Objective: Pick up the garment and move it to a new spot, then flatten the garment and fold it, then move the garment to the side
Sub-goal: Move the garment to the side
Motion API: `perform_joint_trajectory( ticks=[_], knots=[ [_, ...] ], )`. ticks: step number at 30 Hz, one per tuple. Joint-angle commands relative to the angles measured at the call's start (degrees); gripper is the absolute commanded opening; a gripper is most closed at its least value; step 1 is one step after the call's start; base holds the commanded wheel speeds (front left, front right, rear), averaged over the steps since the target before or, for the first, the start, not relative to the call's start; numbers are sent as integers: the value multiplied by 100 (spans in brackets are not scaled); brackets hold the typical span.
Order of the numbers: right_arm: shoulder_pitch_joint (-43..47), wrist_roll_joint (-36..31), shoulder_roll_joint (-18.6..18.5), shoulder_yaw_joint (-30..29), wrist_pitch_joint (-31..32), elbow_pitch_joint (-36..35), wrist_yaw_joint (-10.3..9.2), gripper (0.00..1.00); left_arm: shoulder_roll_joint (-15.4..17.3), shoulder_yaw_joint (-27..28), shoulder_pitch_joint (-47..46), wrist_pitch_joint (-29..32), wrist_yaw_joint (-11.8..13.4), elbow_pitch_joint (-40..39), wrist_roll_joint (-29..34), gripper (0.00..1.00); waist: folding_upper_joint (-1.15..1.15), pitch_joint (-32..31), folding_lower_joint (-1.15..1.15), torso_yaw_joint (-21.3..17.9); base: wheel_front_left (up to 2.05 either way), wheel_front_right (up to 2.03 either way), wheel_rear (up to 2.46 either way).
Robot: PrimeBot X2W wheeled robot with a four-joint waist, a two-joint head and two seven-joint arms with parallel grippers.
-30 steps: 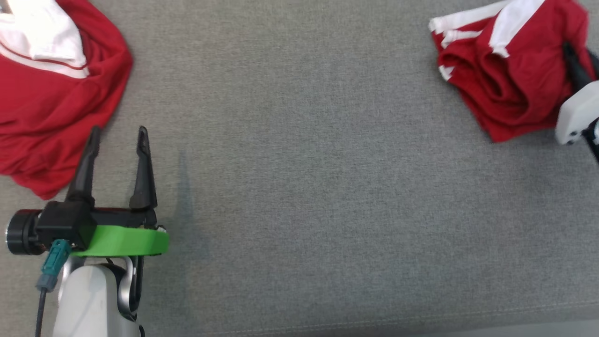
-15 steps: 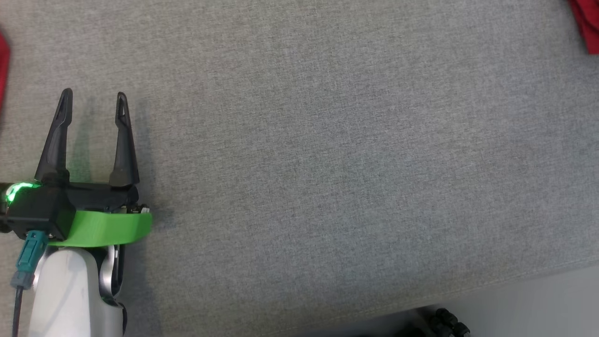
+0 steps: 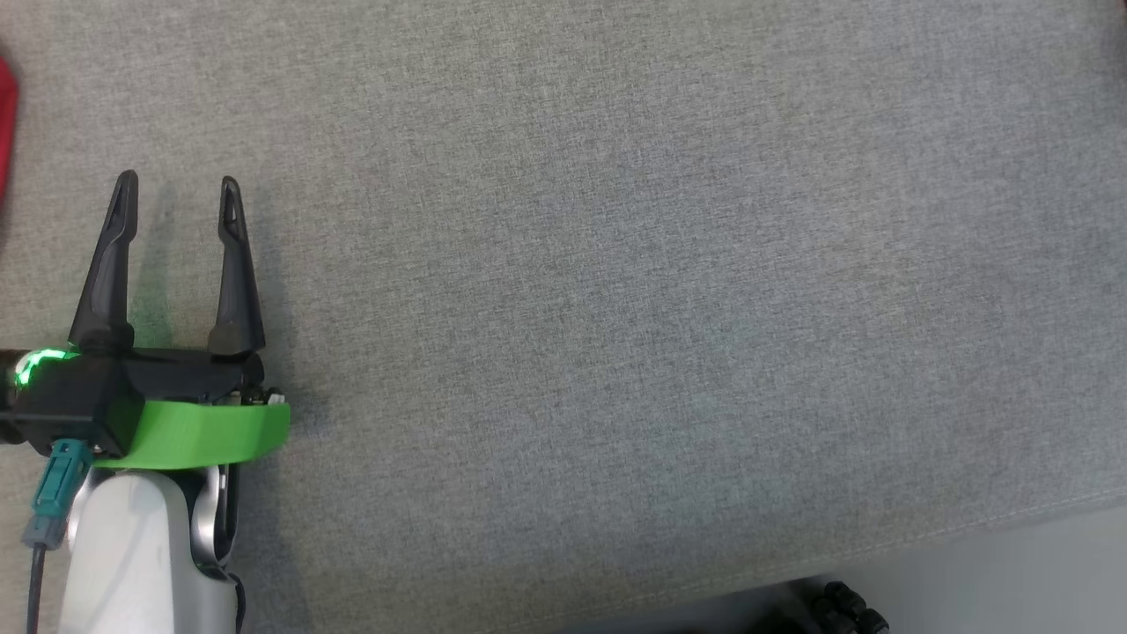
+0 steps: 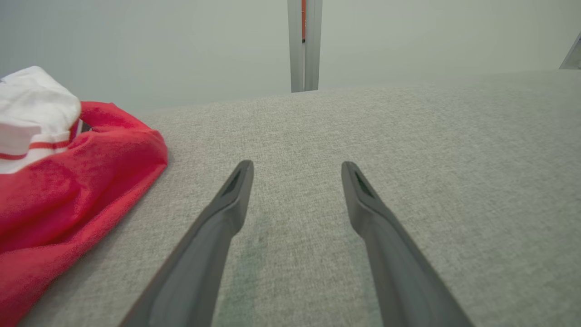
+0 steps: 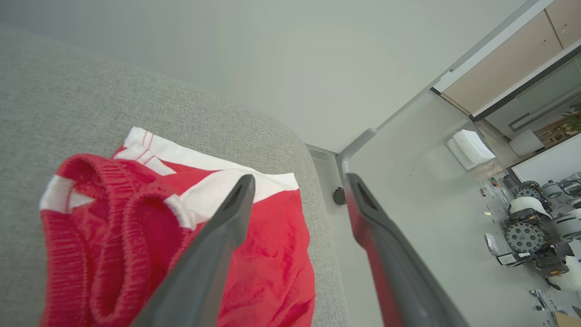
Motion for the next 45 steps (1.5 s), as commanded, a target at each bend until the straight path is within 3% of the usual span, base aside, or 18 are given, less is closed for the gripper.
perform_joint_trajectory(
  ticks=[1, 10, 19, 26, 35, 45],
  knots=[
    [-23, -20, 121, -4, -112, 2, -9, 100, -21, 45, 82, 0, 41, 50, -74, 100, 0, -151, 0, 28, 0, 0, 0],
    [582, -293, 805, -178, -384, -827, -9, 100, -116, 249, 440, 0, 73, 425, -192, 100, 0, -1045, 0, 106, 0, 0, 0],
    [2366, -582, 1776, -814, -376, -2405, -9, 100, -218, 428, 1015, 0, 82, 672, -285, 100, 0, -2100, 0, 278, 0, 0, 0],
    [3847, -680, 2420, -1229, -377, -3247, -8, 100, -257, 471, 1364, 0, 54, 839, -282, 100, 0, -2642, 0, 382, 0, 0, 0],
    [5234, -709, 3043, -1631, -377, -3850, -9, 100, -263, 462, 1509, 0, 18, 1028, -247, 100, 0, -3050, 0, 490, 0, 0, 0],
    [6106, -966, 3595, -1820, -377, -4272, -9, 100, -254, 460, 1681, 0, 2, 1160, -237, 100, 0, -3501, 0, 601, 0, 0, 0]
  ],
)
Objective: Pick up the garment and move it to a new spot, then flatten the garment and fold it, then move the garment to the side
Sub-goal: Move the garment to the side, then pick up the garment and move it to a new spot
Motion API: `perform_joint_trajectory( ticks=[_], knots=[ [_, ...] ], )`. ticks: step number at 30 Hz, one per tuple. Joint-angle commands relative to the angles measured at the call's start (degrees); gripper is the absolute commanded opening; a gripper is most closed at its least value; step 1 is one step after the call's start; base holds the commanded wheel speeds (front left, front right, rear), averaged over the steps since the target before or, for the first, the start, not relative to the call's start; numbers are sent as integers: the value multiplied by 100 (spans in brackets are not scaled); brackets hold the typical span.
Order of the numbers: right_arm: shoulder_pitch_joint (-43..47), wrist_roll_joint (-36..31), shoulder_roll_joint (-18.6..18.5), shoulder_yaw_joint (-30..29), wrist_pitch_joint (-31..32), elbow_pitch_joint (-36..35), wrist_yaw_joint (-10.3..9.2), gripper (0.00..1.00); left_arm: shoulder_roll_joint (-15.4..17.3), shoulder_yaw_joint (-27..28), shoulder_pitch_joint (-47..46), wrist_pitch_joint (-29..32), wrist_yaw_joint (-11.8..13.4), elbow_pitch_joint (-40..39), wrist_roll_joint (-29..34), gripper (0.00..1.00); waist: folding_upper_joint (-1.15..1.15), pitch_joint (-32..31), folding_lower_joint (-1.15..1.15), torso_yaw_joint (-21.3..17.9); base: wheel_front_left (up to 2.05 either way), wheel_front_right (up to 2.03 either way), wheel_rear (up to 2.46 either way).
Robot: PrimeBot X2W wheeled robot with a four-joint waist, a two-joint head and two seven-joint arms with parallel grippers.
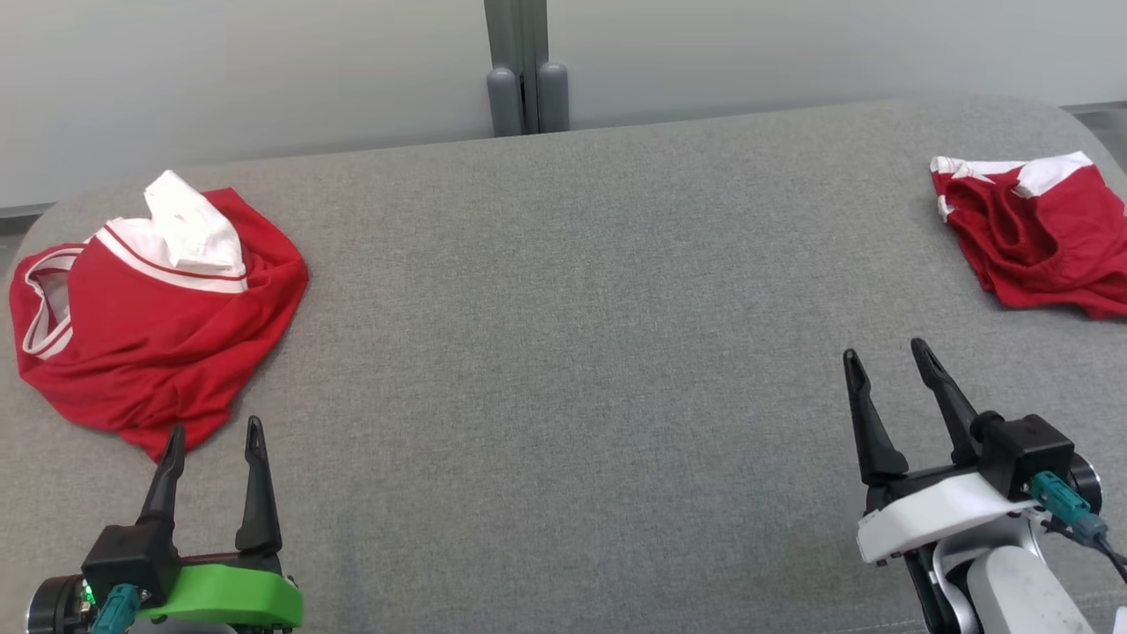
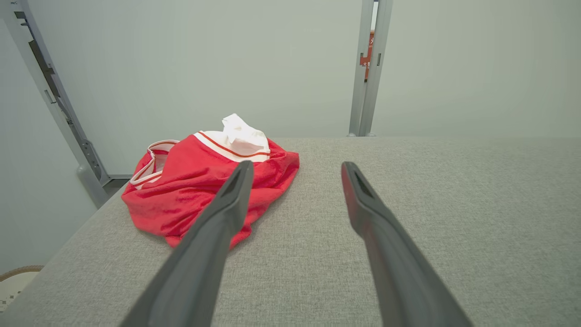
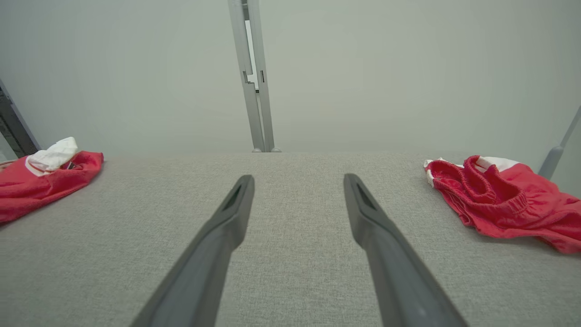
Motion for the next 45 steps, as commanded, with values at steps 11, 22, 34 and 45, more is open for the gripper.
perform_joint_trajectory(
  ticks=[11, 22, 34, 45],
  knots=[
    [636, -241, 324, -225, -15, -407, -7, 100, 51, 28, 233, 0, -22, 52, 8, 100, 0, -346, 0, 143, 0, 0, 0],
    [709, -316, 375, -249, -15, -467, -7, 100, 60, 38, 260, 0, -10, -1, 48, 100, 0, -362, 0, 142, 0, 0, 0],
    [728, -279, 343, -272, -15, -415, -7, 100, 69, 35, 247, 0, -17, 30, 25, 100, 0, -388, 0, 183, 0, 0, 0],
    [702, -224, 361, -207, -15, -359, -7, 100, 136, 96, 241, 0, 10, 58, 6, 100, 0, -403, 0, 486, 0, 0, 0]
  ],
)
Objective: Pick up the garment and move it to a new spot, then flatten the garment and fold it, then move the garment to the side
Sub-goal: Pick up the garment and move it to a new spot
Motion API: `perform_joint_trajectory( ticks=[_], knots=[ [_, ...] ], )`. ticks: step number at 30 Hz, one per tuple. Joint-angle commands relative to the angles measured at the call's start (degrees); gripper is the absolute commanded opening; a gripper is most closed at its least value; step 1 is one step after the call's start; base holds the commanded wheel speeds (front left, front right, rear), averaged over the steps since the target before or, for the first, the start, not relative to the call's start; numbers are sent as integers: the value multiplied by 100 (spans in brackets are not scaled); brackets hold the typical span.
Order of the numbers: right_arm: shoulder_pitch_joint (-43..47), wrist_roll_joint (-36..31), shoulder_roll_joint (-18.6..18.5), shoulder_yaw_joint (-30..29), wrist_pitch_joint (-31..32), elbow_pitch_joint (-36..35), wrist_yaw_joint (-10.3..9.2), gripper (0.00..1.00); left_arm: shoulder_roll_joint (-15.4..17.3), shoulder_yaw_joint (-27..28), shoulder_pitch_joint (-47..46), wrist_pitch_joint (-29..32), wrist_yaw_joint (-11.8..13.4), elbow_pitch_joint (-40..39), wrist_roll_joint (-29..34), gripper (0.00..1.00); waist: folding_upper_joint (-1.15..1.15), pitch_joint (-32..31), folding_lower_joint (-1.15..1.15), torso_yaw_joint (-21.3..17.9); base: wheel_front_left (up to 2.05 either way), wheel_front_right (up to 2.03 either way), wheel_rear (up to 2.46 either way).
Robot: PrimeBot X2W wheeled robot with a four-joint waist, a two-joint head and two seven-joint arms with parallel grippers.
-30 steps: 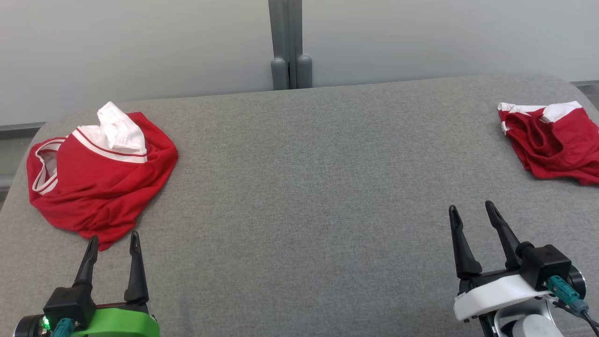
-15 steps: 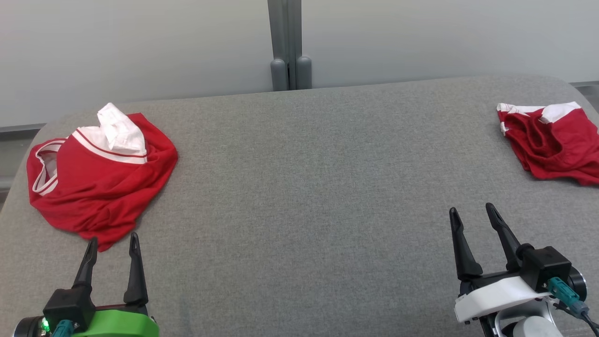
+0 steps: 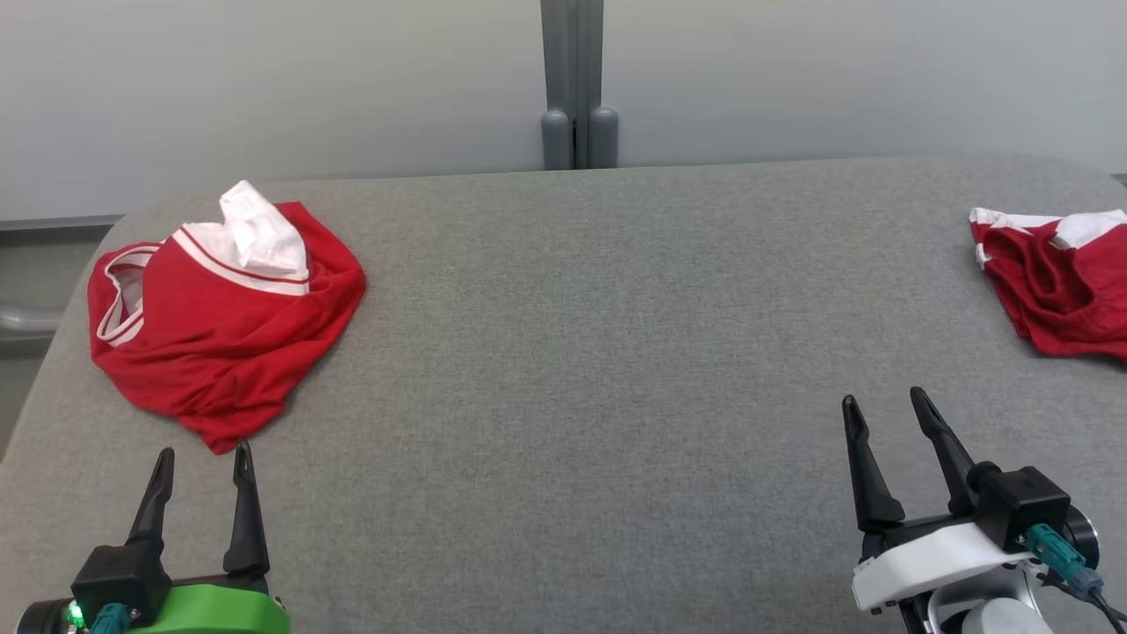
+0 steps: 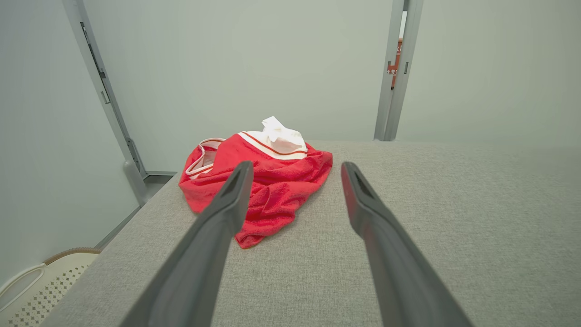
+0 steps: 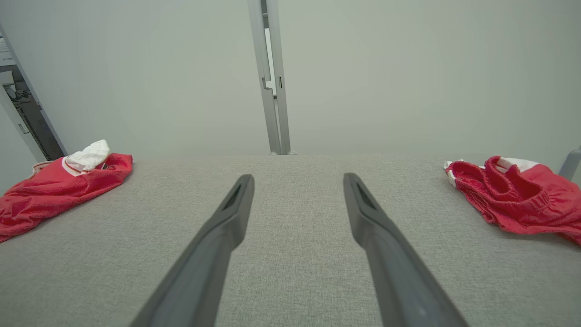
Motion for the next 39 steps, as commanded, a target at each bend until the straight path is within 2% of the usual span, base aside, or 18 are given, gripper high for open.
perform_joint_trajectory(
  ticks=[1, 8, 25, 32, 39],
  knots=[
    [23, 17, 2, 6, -15, 23, -7, 100, 58, 16, 44, 0, 29, 2, -3, 100, 0, -6, 0, 135, 0, 0, 0],
    [61, 39, 19, 59, -15, 87, -7, 100, 126, 91, 65, 0, 55, 21, -46, 100, 0, -6, 0, 539, 0, 0, 0],
    [-31, 17, 73, 104, -15, 195, -7, 100, 249, 204, 98, 0, 168, 59, -135, 100, 0, 111, 0, 1848, 0, 0, 0],
    [-89, -20, 60, 112, -15, 234, -7, 100, 265, 246, 98, 0, 200, 61, -194, 100, 0, 182, 0, 2150, 0, 0, 0],
    [-121, -2, 42, 160, -15, 271, -8, 100, 249, 265, 131, 0, 235, 65, -228, 100, 0, 185, 0, 2250, 0, 0, 0]
  ],
)
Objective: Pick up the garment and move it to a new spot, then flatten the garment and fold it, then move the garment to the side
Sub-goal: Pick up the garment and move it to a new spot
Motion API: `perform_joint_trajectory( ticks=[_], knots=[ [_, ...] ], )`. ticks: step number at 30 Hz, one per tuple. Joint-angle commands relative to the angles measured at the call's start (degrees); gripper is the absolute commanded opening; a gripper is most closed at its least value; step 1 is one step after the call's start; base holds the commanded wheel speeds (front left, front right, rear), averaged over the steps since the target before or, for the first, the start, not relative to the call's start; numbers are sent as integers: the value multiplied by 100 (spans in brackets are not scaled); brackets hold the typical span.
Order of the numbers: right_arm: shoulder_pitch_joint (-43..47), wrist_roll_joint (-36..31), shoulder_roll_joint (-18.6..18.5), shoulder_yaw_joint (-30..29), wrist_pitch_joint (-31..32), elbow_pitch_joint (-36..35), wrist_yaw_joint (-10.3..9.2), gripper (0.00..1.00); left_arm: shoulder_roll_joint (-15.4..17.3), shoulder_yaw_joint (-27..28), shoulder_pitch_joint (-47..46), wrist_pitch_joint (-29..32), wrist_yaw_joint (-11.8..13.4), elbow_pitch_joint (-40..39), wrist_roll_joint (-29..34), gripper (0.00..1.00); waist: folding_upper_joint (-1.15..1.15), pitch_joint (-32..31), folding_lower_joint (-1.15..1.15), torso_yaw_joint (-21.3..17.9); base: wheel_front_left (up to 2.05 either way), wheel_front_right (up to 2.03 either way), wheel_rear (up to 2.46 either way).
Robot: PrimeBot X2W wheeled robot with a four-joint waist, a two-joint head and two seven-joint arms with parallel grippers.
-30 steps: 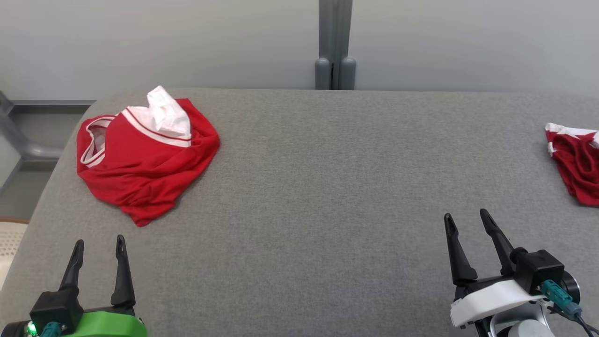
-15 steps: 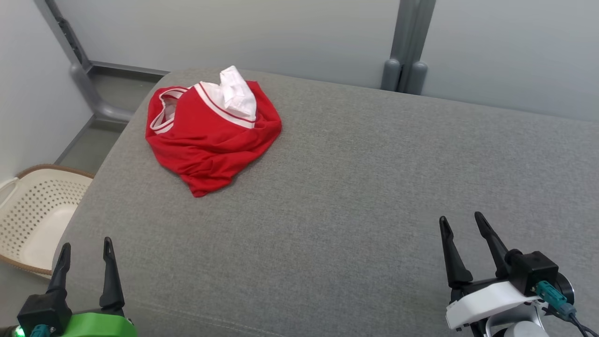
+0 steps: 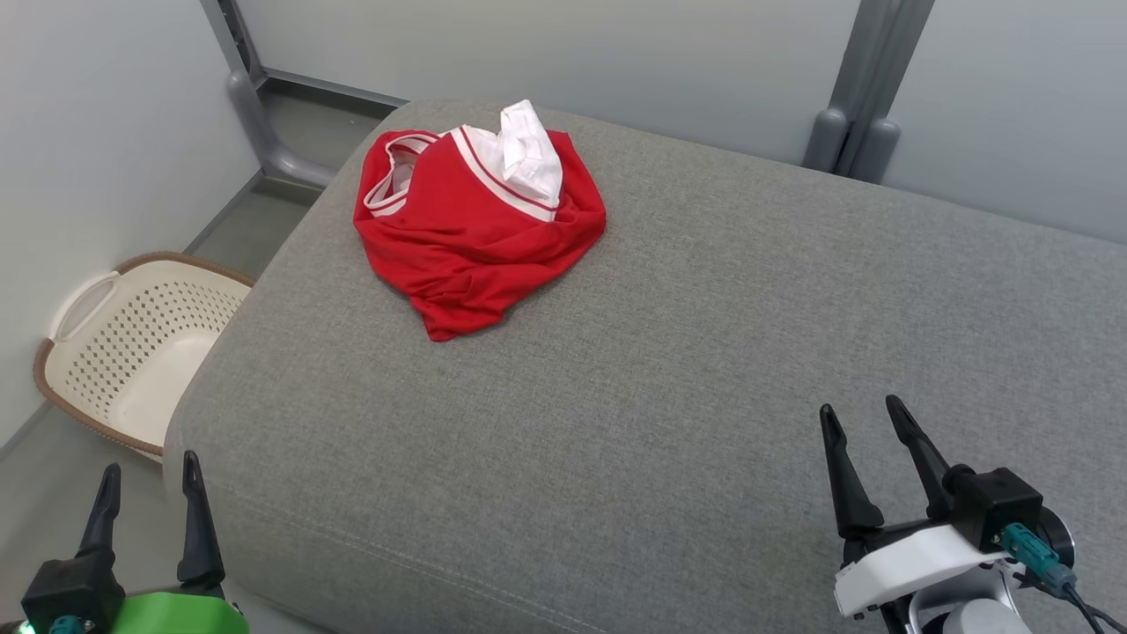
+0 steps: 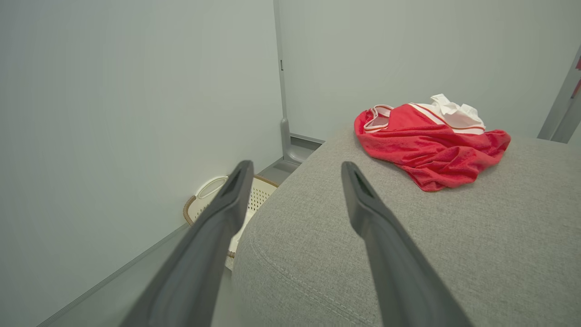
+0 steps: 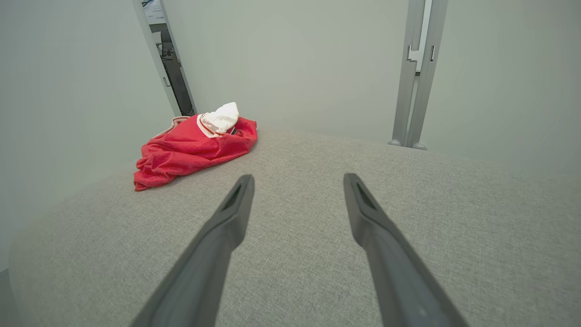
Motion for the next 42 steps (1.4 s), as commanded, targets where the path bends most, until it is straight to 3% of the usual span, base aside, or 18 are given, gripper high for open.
perform_joint_trajectory(
  ticks=[1, 8, 14, 22, 32, 42],
  knots=[
    [-38, 2, -34, 3, -15, 18, -8, 100, 11, 16, 85, 0, 30, -11, -67, 100, 0, -2, 0, 17, 0, 0, 0],
    [-74, 33, -72, 38, -15, 34, -8, 100, 36, -27, -17, 0, 8, 37, -79, 100, 0, 23, 0, -55, 0, 0, 0],
    [-224, -31, -150, -19, 28, -54, -8, 100, 220, -125, -484, 0, -60, 80, -57, 100, 0, 258, 0, -335, 0, 0, 0],
    [-553, -154, -381, -226, 186, -412, -8, 100, 614, -226, -1803, 3, -156, 227, -150, 100, 0, 1006, 0, -1116, 0, 0, 0],
    [-930, -293, -529, -799, 178, -888, -8, 100, 1351, -335, -4130, 283, -226, 643, -483, 100, 0, 2363, 0, -2275, 0, 0, 0],
    [-1081, -323, -479, -1024, 90, -1126, -8, 100, 1778, -728, -5599, 886, -253, 1777, -881, 100, 0, 3011, 0, -2786, 0, 0, 0]
  ],
)
